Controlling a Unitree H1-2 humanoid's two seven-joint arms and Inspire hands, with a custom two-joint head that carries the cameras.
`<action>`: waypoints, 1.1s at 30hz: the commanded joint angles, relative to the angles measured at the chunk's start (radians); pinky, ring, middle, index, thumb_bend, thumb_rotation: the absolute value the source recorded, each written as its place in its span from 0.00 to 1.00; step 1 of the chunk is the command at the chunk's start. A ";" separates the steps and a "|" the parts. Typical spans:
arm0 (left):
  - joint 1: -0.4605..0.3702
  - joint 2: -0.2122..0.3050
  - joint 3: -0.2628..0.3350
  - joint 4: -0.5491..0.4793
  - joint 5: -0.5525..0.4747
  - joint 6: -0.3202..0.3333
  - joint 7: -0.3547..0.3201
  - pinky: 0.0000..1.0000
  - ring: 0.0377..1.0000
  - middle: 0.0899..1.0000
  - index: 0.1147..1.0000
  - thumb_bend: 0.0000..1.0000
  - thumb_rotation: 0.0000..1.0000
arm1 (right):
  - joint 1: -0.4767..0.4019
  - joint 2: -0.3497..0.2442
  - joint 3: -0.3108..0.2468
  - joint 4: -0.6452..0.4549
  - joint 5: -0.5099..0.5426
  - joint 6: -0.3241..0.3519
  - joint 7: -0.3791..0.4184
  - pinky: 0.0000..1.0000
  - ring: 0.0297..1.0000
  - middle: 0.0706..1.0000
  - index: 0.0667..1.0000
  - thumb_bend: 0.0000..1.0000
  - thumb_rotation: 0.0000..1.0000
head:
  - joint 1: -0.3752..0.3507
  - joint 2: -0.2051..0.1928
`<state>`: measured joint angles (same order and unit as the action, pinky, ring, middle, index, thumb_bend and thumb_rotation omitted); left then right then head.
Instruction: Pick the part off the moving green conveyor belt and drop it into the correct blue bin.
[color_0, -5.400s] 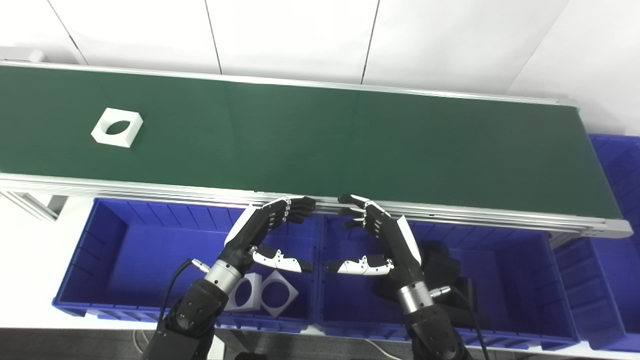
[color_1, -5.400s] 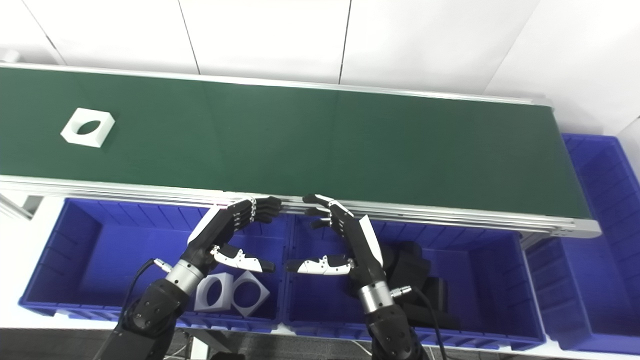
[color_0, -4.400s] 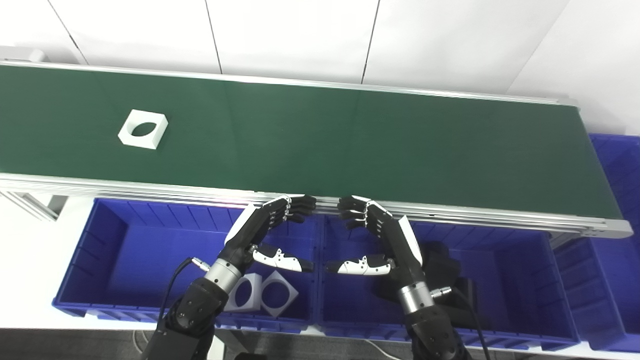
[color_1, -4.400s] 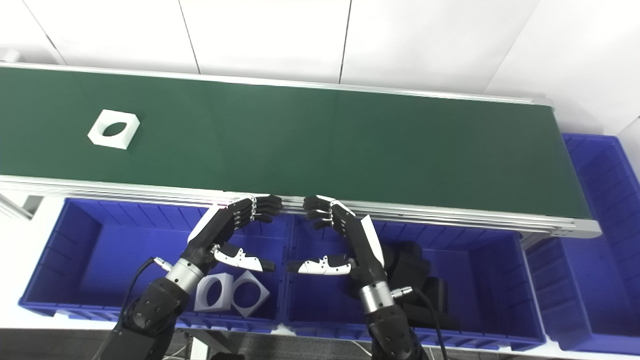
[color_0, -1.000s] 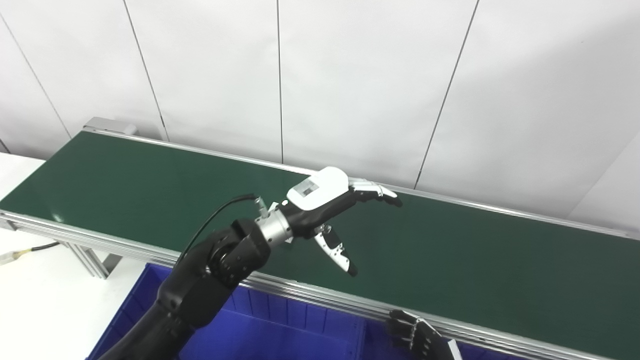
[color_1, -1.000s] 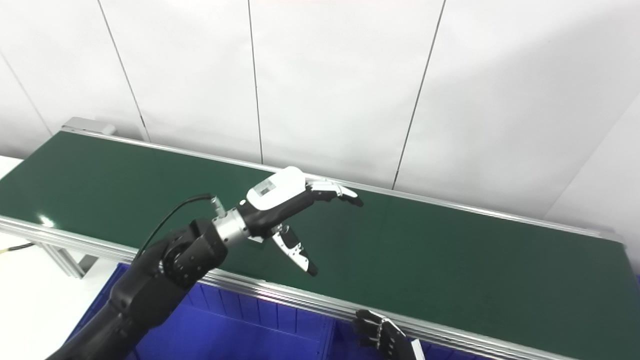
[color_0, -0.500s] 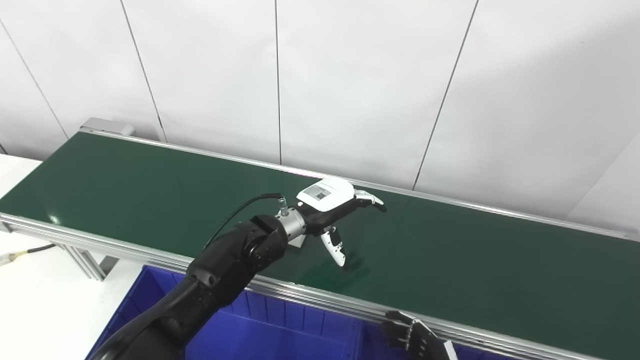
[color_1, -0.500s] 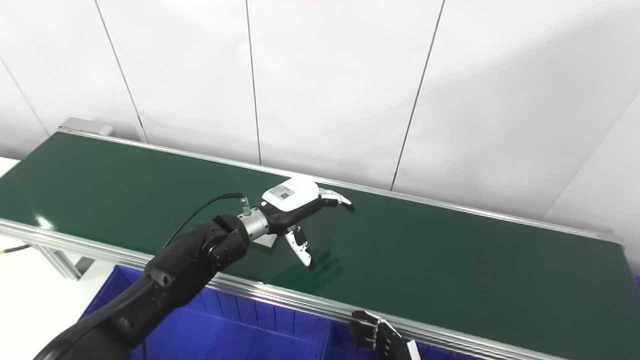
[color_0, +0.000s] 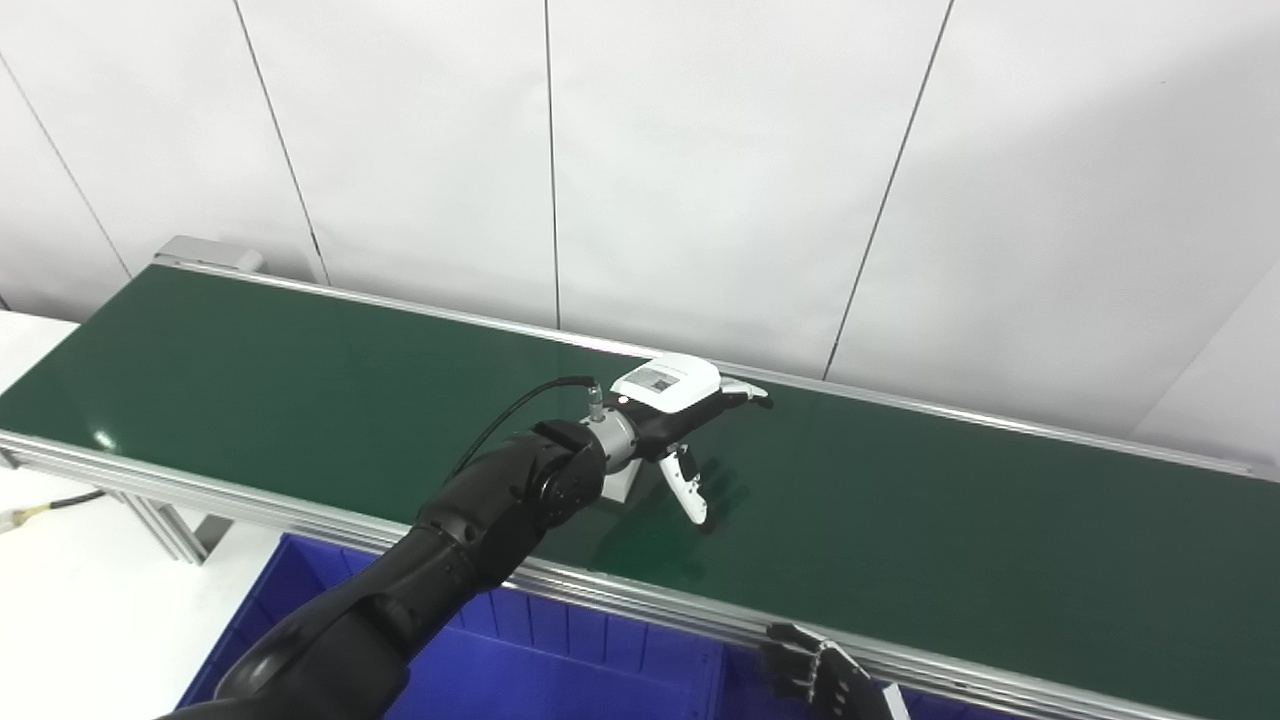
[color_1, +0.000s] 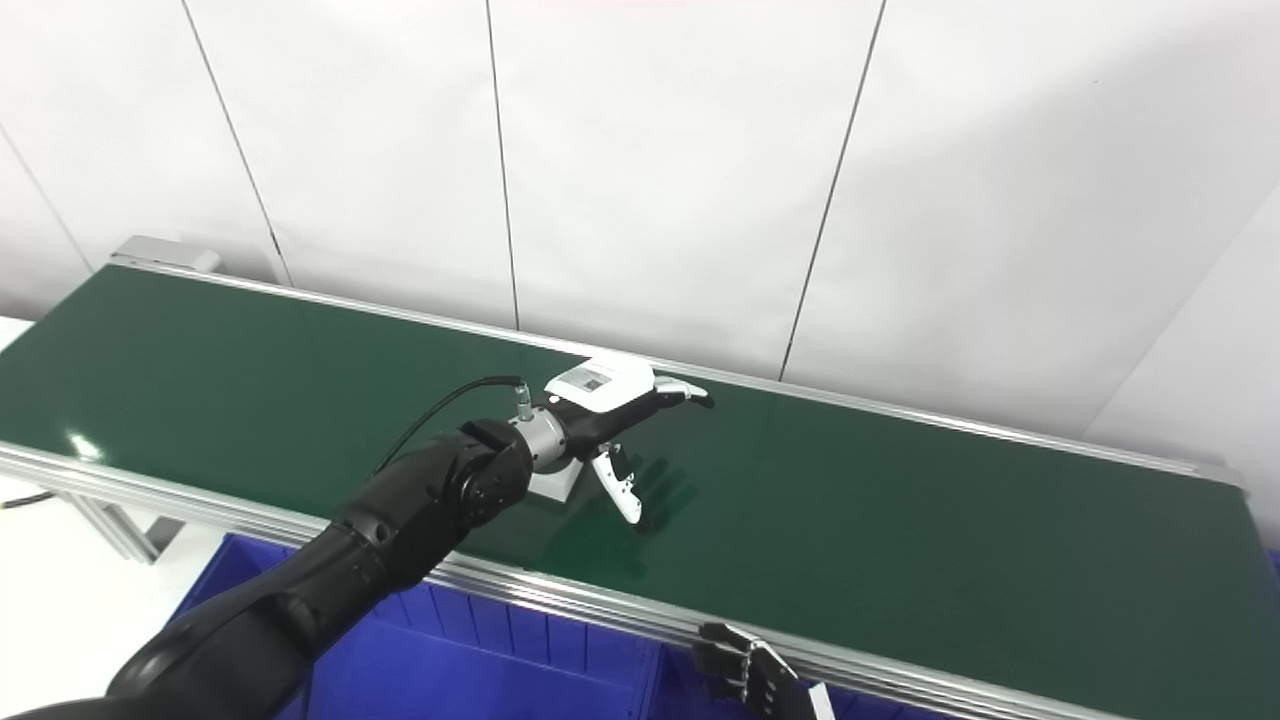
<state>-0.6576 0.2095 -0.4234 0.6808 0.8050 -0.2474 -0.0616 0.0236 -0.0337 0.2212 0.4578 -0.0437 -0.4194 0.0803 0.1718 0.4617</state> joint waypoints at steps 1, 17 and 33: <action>-0.068 0.001 0.000 -0.013 -0.019 0.017 -0.007 0.70 0.83 0.89 0.88 1.00 0.25 | -0.007 0.013 0.002 -0.028 0.008 -0.051 -0.006 0.64 0.69 0.73 0.71 0.91 0.13 | -0.001 0.002; -0.069 0.031 -0.049 -0.048 -0.045 0.074 -0.144 0.76 0.88 0.92 0.89 1.00 0.30 | -0.006 0.012 0.010 -0.035 0.006 -0.051 -0.014 0.64 0.70 0.74 0.71 0.91 0.14 | -0.014 0.015; -0.085 0.062 -0.146 -0.033 0.046 0.141 -0.191 0.84 0.93 0.94 0.90 1.00 0.30 | 0.007 0.009 0.013 -0.060 0.007 -0.051 -0.015 0.65 0.70 0.74 0.71 0.90 0.11 | -0.022 0.026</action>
<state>-0.6902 0.2474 -0.5765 0.6433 0.8335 -0.1222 -0.2788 0.0396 -0.0334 0.2358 0.4268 -0.0448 -0.4194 0.0693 0.1488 0.4878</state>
